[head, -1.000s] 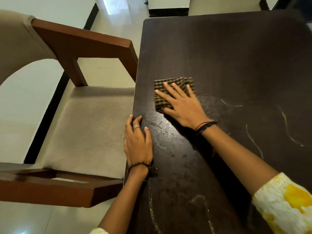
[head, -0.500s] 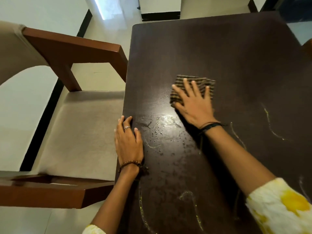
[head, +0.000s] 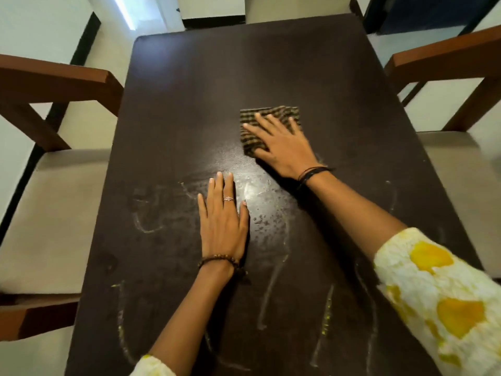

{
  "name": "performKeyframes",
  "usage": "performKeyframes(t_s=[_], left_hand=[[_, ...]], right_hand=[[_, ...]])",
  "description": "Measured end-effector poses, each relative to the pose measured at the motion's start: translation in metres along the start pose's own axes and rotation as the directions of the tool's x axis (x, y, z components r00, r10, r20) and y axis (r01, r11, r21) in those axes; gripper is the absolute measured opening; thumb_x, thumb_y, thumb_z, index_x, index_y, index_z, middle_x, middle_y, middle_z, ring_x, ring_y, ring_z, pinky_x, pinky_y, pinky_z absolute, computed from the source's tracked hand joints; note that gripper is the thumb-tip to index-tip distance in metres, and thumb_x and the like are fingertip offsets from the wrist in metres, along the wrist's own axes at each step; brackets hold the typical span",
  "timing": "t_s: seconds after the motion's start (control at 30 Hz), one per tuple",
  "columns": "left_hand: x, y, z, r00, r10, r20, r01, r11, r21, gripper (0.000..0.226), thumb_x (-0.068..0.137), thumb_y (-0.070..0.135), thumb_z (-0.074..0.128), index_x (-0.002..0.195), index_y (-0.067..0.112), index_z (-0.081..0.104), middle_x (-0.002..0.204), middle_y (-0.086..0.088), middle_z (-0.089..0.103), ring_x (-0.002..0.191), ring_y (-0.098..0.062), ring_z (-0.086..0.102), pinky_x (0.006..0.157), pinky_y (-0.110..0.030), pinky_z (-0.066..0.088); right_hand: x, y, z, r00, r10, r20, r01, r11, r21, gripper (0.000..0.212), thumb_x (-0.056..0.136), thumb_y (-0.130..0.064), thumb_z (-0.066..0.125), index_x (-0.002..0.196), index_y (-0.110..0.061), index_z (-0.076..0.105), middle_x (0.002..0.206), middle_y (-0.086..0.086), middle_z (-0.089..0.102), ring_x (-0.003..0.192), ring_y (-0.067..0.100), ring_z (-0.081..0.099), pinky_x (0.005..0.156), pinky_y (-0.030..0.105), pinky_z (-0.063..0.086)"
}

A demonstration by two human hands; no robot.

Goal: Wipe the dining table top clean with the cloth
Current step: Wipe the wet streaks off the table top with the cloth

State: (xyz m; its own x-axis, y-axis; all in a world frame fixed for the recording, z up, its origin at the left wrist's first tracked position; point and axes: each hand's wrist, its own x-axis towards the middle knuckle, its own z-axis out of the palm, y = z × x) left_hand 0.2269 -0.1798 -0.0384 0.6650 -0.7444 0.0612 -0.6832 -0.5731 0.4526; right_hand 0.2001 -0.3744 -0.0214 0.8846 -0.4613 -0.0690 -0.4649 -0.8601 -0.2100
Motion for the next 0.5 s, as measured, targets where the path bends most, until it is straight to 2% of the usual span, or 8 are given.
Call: performKeyframes(t_s=[0.1, 0.17, 0.27, 0.33, 0.5], left_hand=[[-0.002, 0.000, 0.009, 0.999, 0.013, -0.032, -0.011, 0.998, 0.064, 0.063, 0.089, 0.043, 0.010, 0.145, 0.015, 0.016, 0.153, -0.002, 0.017, 0.138, -0.010, 0.003, 0.115, -0.040, 0.000], [-0.002, -0.001, 0.011, 0.999, 0.006, -0.040, -0.004, 0.998, 0.055, 0.064, 0.089, 0.043, 0.010, 0.145, 0.015, 0.018, 0.152, -0.002, 0.018, 0.137, -0.009, 0.003, 0.115, -0.040, 0.001], [-0.001, 0.000, 0.011, 0.999, 0.012, -0.051, -0.008, 0.997, 0.078, 0.062, 0.089, 0.043, 0.012, 0.144, 0.014, 0.020, 0.152, -0.004, 0.021, 0.137, -0.010, 0.007, 0.115, -0.041, 0.003], [-0.001, 0.001, 0.010, 0.999, 0.008, -0.051, -0.004, 0.996, 0.091, 0.062, 0.089, 0.042, 0.012, 0.144, 0.013, 0.021, 0.151, -0.004, 0.022, 0.137, -0.010, 0.009, 0.114, -0.041, 0.003], [-0.001, 0.004, 0.009, 1.000, -0.004, -0.028, 0.007, 0.994, 0.110, 0.064, 0.088, 0.043, 0.012, 0.144, 0.012, 0.022, 0.151, -0.005, 0.022, 0.139, -0.016, 0.014, 0.114, -0.042, 0.005]], right_hand=[[-0.026, 0.058, -0.013, 0.992, 0.129, 0.013, -0.130, 0.991, 0.020, 0.054, 0.097, -0.041, 0.034, 0.147, -0.037, 0.014, 0.159, -0.004, 0.005, 0.147, 0.017, 0.005, 0.116, 0.051, 0.000], [-0.039, 0.078, -0.016, 0.979, 0.205, 0.003, -0.205, 0.978, 0.025, 0.054, 0.097, -0.040, 0.035, 0.147, -0.037, 0.015, 0.159, -0.004, 0.006, 0.147, 0.018, 0.004, 0.116, 0.052, 0.000], [-0.045, 0.075, -0.011, 0.964, 0.265, -0.029, -0.265, 0.964, 0.008, 0.051, 0.098, -0.041, 0.032, 0.147, -0.037, 0.017, 0.159, -0.003, 0.007, 0.147, 0.020, 0.004, 0.115, 0.054, -0.001], [-0.041, 0.057, -0.007, 0.968, 0.246, -0.044, -0.246, 0.969, 0.010, 0.049, 0.098, -0.043, 0.028, 0.146, -0.036, 0.019, 0.159, -0.002, 0.007, 0.147, 0.021, 0.004, 0.114, 0.057, -0.002], [-0.027, -0.017, 0.012, 0.999, 0.012, -0.040, -0.013, 1.000, -0.026, 0.049, 0.098, -0.045, 0.025, 0.146, -0.037, 0.018, 0.159, -0.001, 0.007, 0.147, 0.022, 0.005, 0.114, 0.058, -0.001]])
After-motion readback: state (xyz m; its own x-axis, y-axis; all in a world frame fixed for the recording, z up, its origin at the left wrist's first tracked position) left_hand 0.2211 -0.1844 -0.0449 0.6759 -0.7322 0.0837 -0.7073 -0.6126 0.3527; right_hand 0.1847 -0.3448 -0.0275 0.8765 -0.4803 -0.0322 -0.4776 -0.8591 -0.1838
